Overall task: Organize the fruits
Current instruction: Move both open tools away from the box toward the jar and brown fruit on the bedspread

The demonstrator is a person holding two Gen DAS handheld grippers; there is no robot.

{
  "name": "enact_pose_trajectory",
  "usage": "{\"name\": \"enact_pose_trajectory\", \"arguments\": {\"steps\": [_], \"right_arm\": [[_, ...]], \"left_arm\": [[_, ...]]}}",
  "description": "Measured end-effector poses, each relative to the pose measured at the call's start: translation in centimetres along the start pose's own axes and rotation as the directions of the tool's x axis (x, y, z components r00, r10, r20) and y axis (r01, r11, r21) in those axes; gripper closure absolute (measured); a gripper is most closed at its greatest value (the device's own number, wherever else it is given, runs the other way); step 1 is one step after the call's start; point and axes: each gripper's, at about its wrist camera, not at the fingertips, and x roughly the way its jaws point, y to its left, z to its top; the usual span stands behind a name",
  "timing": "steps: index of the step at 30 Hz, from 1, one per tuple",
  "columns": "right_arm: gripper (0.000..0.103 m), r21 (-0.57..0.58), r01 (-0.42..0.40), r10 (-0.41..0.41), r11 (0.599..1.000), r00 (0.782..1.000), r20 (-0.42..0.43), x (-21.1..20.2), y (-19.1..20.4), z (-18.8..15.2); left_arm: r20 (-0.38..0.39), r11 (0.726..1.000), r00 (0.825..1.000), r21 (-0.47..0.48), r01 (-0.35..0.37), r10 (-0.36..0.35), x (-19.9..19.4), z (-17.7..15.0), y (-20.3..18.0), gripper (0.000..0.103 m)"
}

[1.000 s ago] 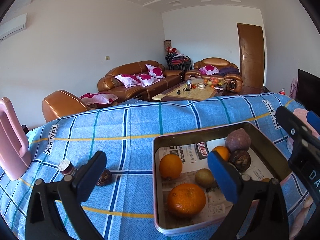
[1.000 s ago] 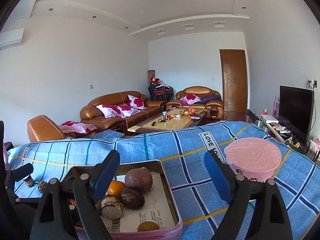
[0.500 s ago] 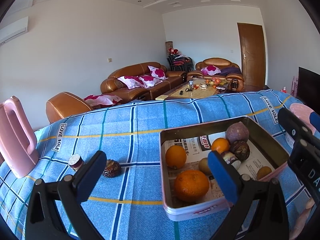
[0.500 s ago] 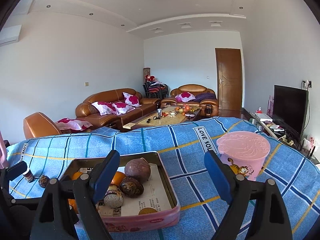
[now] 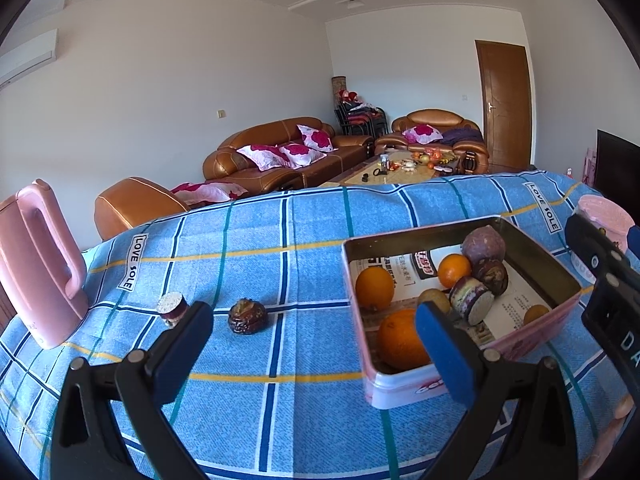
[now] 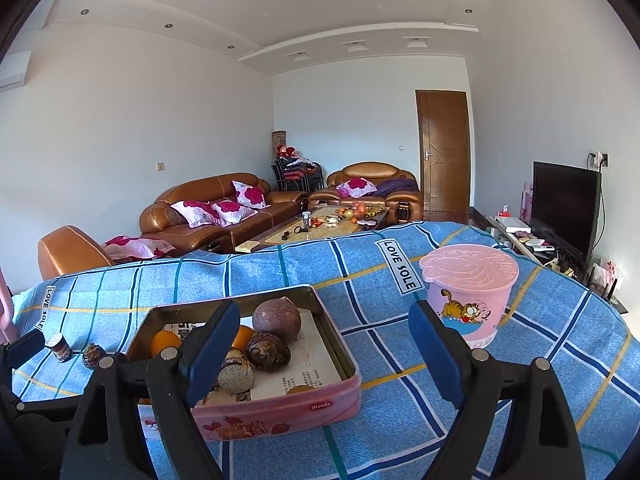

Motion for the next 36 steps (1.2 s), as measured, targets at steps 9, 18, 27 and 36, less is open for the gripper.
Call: {"name": "enact_pose_trajectory", "arguments": {"steps": [9, 18, 27, 36], "right_arm": [[0.015, -0.031, -0.029, 0.028, 0.999, 1.0, -0.011, -0.9, 3.4, -0.6], [0.015, -0.036, -0.079, 0.078, 0.996, 0.997, -0.029, -1.5, 6.7, -1.1], [0.015, -0.045, -0.131, 0.129, 0.99, 0.991, -0.045, -1.7, 10.0, -1.4], [0.015, -0.044, -0.177, 0.174, 0.983, 0.983, -0.064, -1.4, 13.0, -1.6]], "left_arm": [[-0.007, 1.0, 1.0, 0.002, -0.017, 0.017, -0.3, -0.6, 2.1, 0.0], [-0.006, 0.999, 0.999, 0.014, -0.05, 0.05, -0.3, -1.0, 4.5, 0.0], [-0.037, 0.996, 0.996, -0.038, -0.086, 0.085, 0.7, -1.1, 7.9, 0.0], [-0.06, 0.989, 0.989, -0.058, -0.136, 0.133, 1.8, -1.2, 11.0, 0.0]]}}
